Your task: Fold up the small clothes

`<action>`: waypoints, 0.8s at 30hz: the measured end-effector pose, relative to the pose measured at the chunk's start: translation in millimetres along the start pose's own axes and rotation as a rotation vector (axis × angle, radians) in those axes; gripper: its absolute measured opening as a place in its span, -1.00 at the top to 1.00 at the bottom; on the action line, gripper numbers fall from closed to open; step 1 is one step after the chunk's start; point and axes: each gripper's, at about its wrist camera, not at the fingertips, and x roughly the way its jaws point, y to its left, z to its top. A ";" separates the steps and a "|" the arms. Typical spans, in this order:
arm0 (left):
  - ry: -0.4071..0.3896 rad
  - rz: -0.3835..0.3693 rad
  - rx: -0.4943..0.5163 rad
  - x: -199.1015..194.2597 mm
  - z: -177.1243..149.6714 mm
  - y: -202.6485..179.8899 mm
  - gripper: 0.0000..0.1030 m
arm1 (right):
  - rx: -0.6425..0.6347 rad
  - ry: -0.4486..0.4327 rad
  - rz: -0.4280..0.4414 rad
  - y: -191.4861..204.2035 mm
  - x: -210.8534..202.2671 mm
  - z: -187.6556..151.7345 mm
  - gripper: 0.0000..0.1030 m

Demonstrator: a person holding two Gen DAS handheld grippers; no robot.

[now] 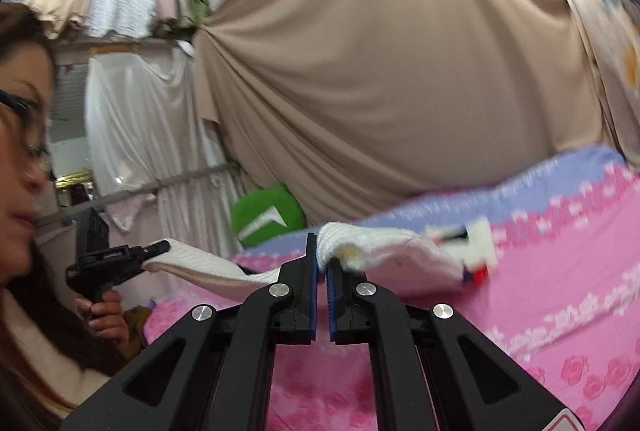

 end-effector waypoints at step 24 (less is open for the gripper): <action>0.521 0.403 -0.125 346.4 -23.6 146.8 0.86 | 0.402 0.460 -0.274 -246.5 268.5 -57.9 0.93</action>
